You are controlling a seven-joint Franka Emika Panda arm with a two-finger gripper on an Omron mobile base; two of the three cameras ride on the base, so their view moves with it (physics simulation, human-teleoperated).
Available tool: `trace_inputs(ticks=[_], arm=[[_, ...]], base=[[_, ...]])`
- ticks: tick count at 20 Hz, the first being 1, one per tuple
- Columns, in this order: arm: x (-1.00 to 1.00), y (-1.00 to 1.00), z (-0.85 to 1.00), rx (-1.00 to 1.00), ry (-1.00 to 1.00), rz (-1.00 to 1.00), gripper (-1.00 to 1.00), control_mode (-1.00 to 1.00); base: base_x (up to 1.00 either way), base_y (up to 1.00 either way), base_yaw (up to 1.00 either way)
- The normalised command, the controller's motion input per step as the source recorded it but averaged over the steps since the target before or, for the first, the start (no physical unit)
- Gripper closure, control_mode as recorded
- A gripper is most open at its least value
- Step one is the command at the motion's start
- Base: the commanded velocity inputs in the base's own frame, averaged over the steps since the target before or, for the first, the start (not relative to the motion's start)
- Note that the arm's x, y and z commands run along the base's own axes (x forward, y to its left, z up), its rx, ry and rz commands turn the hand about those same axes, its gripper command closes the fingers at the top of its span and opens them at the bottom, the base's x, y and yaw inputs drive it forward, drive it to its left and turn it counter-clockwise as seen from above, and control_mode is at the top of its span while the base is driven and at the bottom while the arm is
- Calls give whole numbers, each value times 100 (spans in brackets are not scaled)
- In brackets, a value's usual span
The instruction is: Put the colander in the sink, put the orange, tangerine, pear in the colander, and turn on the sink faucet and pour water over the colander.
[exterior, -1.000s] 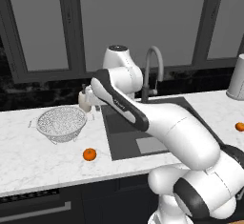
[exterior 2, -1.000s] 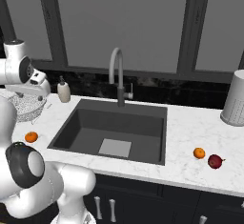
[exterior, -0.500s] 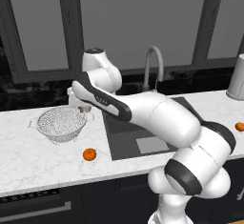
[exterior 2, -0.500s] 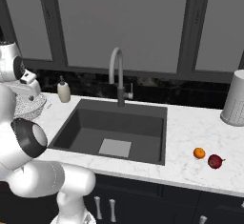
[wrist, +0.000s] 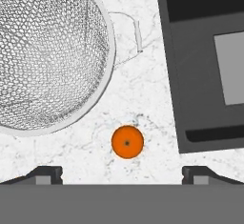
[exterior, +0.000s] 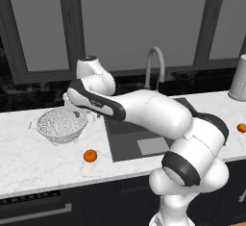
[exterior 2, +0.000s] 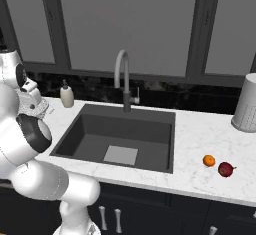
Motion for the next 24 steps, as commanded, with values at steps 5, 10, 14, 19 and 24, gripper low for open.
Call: trace_inputs(ticks=[5, 10, 14, 19, 24], arm=[[21, 5, -19, 0, 0, -2, -100, -100], [19, 0, -13, 0, 0, -3, -100, -100], [13, 0, -6, 0, 0, -5, -100, -100], [14, 5, -21, 0, 0, -6, -100, -100], [18, 12, -28, 0, 0, -5, -100, -100]], base=[[0, 0, 0], [0, 0, 0], [0, 0, 0], [0, 0, 0], [0, 0, 0]])
